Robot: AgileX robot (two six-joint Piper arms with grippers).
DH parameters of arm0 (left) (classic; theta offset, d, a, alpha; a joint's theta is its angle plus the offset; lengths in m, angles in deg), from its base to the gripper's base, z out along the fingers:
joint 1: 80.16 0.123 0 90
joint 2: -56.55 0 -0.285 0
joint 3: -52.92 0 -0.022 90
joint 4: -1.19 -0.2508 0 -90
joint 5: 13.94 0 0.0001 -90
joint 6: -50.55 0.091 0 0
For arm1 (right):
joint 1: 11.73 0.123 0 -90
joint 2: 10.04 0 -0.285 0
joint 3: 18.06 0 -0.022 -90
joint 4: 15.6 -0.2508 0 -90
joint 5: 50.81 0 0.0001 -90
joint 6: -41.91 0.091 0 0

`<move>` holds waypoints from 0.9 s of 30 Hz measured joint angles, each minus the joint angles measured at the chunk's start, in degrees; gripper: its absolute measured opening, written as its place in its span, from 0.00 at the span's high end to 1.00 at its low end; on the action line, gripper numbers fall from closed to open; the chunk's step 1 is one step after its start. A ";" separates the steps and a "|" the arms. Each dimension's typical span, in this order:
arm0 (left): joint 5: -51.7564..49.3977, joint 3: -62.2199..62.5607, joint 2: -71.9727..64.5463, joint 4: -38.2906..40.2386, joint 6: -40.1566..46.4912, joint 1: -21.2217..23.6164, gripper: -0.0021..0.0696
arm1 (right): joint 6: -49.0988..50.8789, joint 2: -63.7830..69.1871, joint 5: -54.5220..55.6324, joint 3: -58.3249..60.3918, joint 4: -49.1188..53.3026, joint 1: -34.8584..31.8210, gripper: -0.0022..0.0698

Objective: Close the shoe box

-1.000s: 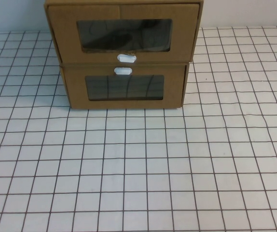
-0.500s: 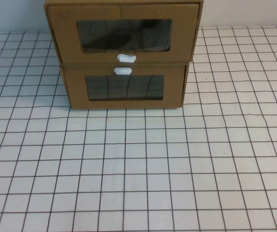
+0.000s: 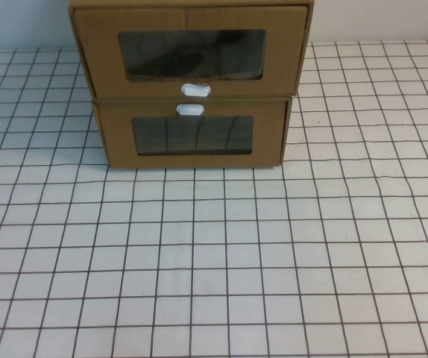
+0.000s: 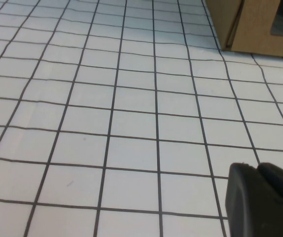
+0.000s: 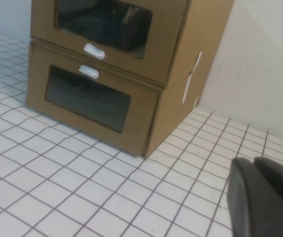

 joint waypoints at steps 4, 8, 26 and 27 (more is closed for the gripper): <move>0.00 0.00 0.00 0.00 0.00 0.00 0.97 | 0.00 0.00 0.00 0.00 0.00 0.00 0.99; 0.00 0.00 0.00 -0.11 0.00 0.00 0.97 | 0.00 -0.25 0.00 0.00 -0.10 -0.52 0.99; 0.00 0.00 0.02 -0.11 0.00 0.00 0.97 | 0.00 -4.50 -1.12 2.86 -21.84 -28.37 0.99; 0.00 0.00 0.02 -0.11 0.00 0.00 0.97 | -0.61 -5.04 -1.12 4.01 -22.78 -28.48 0.99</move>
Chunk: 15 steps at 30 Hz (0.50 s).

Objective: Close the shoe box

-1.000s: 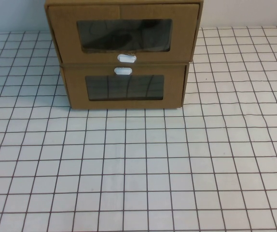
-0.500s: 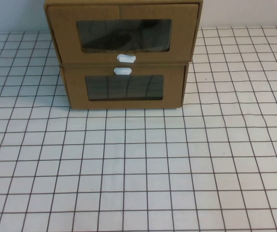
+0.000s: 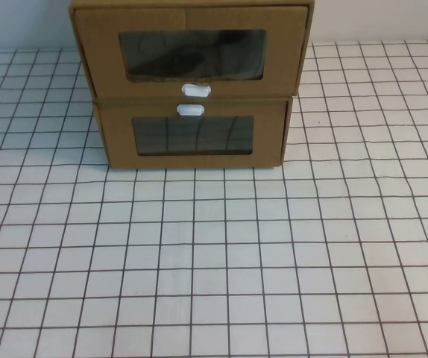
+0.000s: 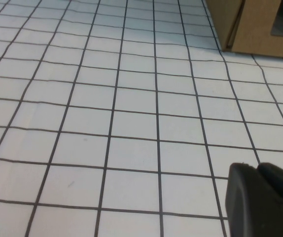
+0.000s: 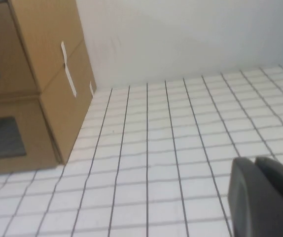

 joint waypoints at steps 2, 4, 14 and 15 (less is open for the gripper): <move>0.00 0.00 0.10 0.00 0.00 0.00 0.97 | -3.45 -0.16 0.12 2.82 -4.01 0.01 0.99; 0.00 0.00 0.10 0.00 0.00 0.00 0.97 | -9.75 -0.16 -0.02 6.43 -9.22 -0.12 0.99; 0.00 0.00 0.10 0.00 0.00 0.00 0.97 | -25.28 -0.26 -2.21 9.01 -19.43 -1.37 0.99; 0.00 0.00 0.10 0.00 0.00 0.00 0.97 | -25.39 -0.26 -2.21 9.01 -19.95 -1.37 0.99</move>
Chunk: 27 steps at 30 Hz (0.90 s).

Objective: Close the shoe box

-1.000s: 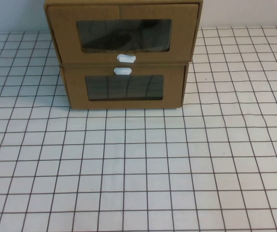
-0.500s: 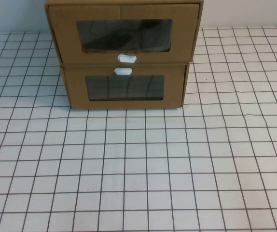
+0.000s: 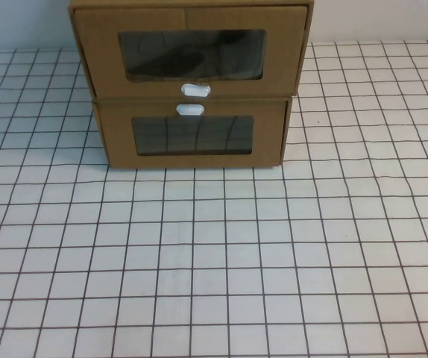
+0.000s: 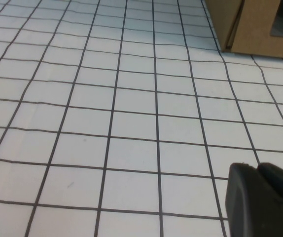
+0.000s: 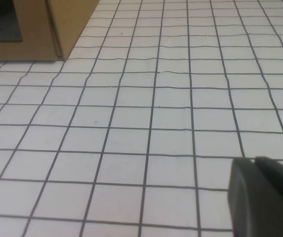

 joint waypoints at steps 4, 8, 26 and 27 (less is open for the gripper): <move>0.00 0.00 0.00 0.00 0.00 0.00 0.97 | -0.21 0.00 0.00 0.00 -0.74 0.00 0.99; 0.00 0.00 0.00 0.00 0.00 0.00 0.97 | -0.31 0.00 0.00 0.00 -0.87 0.00 0.99; 0.00 0.00 0.00 0.00 0.00 0.00 0.97 | -0.41 0.00 0.00 0.00 -0.96 0.00 0.99; 0.00 0.00 0.00 0.00 0.00 0.00 0.97 | -0.41 0.00 0.00 0.00 -0.96 0.00 0.99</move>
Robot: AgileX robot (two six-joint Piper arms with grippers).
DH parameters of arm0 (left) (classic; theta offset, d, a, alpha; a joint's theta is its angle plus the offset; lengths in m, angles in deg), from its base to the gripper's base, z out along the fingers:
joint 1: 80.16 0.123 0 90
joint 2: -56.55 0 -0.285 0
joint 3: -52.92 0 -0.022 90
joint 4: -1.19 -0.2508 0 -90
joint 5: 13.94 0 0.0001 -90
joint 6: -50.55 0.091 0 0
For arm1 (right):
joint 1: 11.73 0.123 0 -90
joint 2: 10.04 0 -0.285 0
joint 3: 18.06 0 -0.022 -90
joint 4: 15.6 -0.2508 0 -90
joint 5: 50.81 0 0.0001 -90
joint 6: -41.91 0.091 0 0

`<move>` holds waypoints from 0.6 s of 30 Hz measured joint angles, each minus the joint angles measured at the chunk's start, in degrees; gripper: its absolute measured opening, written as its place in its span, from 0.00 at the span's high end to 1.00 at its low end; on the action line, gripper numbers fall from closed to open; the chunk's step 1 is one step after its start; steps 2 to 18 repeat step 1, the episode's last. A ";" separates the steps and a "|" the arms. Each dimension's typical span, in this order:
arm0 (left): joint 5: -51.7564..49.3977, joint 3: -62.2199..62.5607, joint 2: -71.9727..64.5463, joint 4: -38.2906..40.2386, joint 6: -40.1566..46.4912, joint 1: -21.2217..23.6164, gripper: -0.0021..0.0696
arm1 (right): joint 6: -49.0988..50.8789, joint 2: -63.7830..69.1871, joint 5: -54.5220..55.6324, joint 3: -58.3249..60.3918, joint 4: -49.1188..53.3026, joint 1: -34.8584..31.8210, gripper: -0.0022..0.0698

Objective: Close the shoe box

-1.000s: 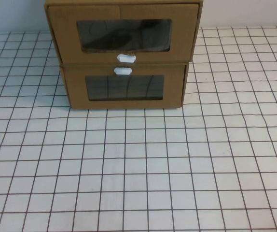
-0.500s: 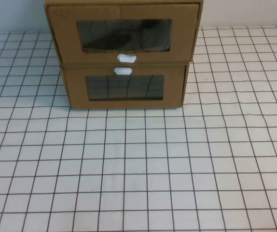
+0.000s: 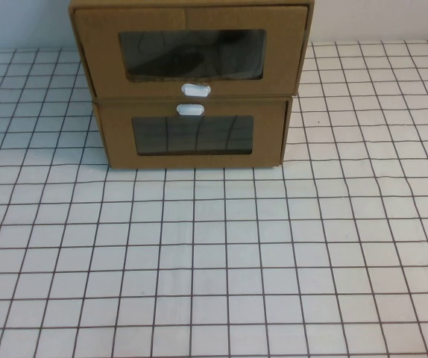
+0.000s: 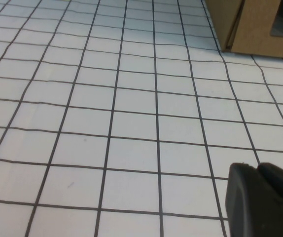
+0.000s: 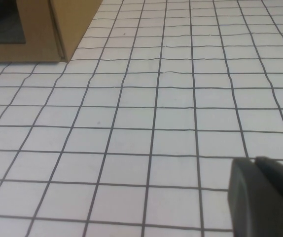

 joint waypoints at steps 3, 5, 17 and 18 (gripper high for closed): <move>0.00 0.00 0.00 0.00 0.00 0.00 0.97 | 0.00 0.00 0.00 0.00 -0.04 0.00 0.99; 0.00 0.00 0.00 0.00 0.00 0.00 0.97 | 0.00 0.00 0.00 0.00 -0.04 0.00 0.99; 0.00 0.00 0.00 0.00 0.00 0.00 0.97 | 0.00 0.00 0.00 0.00 -0.04 0.00 0.99; 0.00 0.00 0.00 0.00 0.00 0.00 0.97 | 0.00 0.00 0.00 0.00 -0.04 0.00 0.99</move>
